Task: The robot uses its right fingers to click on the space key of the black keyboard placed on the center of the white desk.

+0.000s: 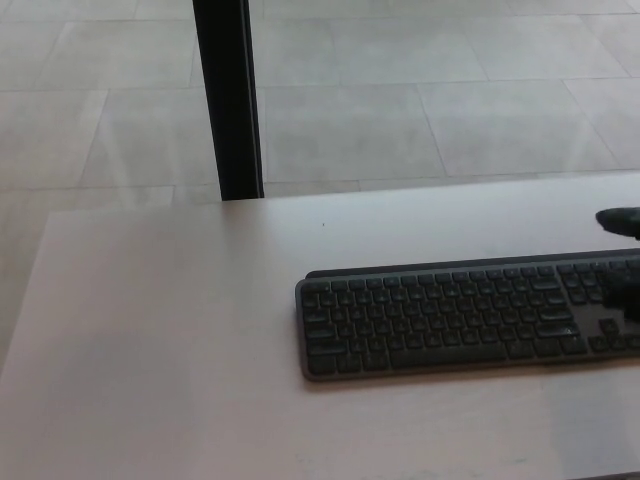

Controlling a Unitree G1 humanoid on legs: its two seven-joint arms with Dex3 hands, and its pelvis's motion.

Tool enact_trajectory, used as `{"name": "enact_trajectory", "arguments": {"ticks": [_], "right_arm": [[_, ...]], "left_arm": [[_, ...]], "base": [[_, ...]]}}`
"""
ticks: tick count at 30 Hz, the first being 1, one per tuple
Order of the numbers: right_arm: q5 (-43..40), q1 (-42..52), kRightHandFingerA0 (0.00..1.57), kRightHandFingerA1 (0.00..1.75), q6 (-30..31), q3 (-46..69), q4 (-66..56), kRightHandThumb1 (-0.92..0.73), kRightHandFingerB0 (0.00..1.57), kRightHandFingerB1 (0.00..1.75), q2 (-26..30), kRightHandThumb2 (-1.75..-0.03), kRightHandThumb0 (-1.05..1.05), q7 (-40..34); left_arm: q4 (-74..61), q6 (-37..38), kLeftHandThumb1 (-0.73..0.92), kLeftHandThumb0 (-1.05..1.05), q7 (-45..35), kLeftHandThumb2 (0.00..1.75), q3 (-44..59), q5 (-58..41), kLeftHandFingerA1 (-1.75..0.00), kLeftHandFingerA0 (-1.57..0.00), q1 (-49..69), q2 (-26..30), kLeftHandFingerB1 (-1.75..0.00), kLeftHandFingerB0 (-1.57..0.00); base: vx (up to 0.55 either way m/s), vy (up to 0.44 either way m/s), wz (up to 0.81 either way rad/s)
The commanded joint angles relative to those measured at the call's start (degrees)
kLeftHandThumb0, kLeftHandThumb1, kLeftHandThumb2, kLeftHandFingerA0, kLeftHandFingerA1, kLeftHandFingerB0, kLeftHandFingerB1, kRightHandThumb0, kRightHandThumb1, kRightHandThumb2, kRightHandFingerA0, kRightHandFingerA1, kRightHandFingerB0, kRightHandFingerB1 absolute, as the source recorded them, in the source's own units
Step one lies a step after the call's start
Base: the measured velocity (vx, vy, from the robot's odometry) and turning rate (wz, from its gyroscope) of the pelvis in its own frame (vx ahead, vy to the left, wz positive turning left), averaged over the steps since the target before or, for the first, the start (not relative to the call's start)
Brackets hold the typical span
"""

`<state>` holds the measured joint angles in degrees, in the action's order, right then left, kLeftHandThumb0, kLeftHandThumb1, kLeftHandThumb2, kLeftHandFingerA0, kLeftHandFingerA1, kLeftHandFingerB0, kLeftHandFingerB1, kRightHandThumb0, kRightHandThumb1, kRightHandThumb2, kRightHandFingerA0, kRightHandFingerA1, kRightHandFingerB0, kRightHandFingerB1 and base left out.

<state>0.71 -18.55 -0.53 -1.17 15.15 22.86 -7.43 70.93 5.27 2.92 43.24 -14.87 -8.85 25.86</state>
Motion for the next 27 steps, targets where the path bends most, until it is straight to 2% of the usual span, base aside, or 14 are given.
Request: {"name": "enact_trajectory", "arguments": {"ticks": [1,6,7,9,10,11,12,13,17,18,19,27], "right_arm": [[25.4,1.1,0.93,0.87,-5.0,-13.9,-0.1,-0.6,0.69,0.42,7.1,-0.58,-0.39,-3.0],[30.3,0.2,0.92,0.82,-5.5,-19.1,0.1,-0.61,0.68,0.42,8.2,-0.58,-0.39,-3.2],[31.0,0.0,0.91,0.83,-5.8,-20.0,0.4,-0.61,0.68,0.42,8.2,-0.58,-0.39,-3.4],[32.3,-0.4,0.91,0.97,-6.7,-21.7,1.1,-0.6,0.69,0.43,8.0,-0.58,-0.37,-4.6],[32.6,-0.6,0.91,0.97,-7.4,-22.3,1.6,-0.6,0.69,0.43,8.1,-0.58,-0.37,-4.8],[35.1,-0.9,0.85,1.3,-8.2,-24.8,2.2,-0.61,0.69,0.43,8.3,-0.6,-0.38,-5.3],[35.3,-1.0,0.85,1.3,-8.2,-25.3,2.3,-0.61,0.69,0.43,8.5,-0.6,-0.38,-5.5],[37.4,-1.3,0.85,1.43,-9.6,-27.3,3.2,-0.6,0.7,0.45,8.6,-0.6,-0.4,-7.1],[39.3,-1.8,0.82,1.49,-10.0,-30.4,4.5,-0.6,0.69,0.46,8.8,-0.62,-0.41,-8.4],[39.7,-1.9,0.85,1.47,-10.3,-30.9,4.8,-0.61,0.71,0.45,8.8,-0.58,-0.41,-8.9],[41.2,-2.3,0.87,1.47,-10.8,-32.0,5.5,-0.6,0.73,0.46,9.1,-0.58,-0.42,-10.8],[46.3,-5.2,0.84,1.52,-8.8,-37.1,6.3,-0.64,0.68,0.46,10.7,-0.59,-0.4,-10.9]], "left_arm": [[1.0,1.8,0.54,-0.44,2.1,0.56,-0.4,-1.4,-0.81,-0.86,-0.2,2.6,-0.59,-0.76],[1.2,2.2,0.54,-0.45,1.5,0.56,-0.3,-1.4,-0.84,-0.85,0.0,2.6,-0.59,-0.76],[1.1,2.2,0.54,-0.45,1.6,0.56,-0.3,-1.5,-0.84,-0.86,0.0,2.6,-0.59,-0.77],[1.0,2.2,0.54,-0.44,1.7,0.56,-0.1,-1.7,-0.83,-0.87,-0.2,2.6,-0.6,-0.78],[0.9,2.2,0.54,-0.44,1.7,0.56,0.1,-1.9,-0.83,-0.87,-0.2,2.5,-0.6,-0.78],[0.9,1.9,0.53,-0.44,1.5,0.56,0.4,-2.2,-0.83,-0.83,-0.4,2.4,-0.59,-0.75],[0.9,1.9,0.53,-0.44,1.5,0.56,0.4,-2.3,-0.83,-0.83,-0.4,2.4,-0.59,-0.75],[1.0,1.9,0.54,-0.44,1.7,0.56,0.2,-2.0,-0.8,-0.83,-0.4,2.5,-0.59,-0.75],[1.1,1.9,0.54,-0.43,1.8,0.56,0.2,-2.0,-0.82,-0.85,-0.2,2.4,-0.59,-0.75],[1.0,2.0,0.54,-0.44,2.0,0.56,0.1,-1.9,-0.86,-0.87,-0.1,2.4,-0.59,-0.75],[1.0,1.9,0.54,-0.43,1.7,0.56,0.1,-2.0,-0.85,-0.85,-0.1,2.4,-0.58,-0.74],[1.1,1.9,0.53,-0.44,2.1,0.56,-0.1,-1.7,-0.82,-0.84,-0.2,2.4,-0.59,-0.76]], "base": [[0.0,0.0,0.0],[0.0,0.0,0.0],[0.0,0.0,0.0],[0.0,0.0,0.0],[0.0,0.0,0.0],[0.0,0.0,0.0],[0.0,0.0,0.0],[0.0,0.0,0.0],[0.0,0.0,0.0],[0.0,0.0,0.0],[0.0,0.0,0.0],[0.0,0.0,0.0]]}}
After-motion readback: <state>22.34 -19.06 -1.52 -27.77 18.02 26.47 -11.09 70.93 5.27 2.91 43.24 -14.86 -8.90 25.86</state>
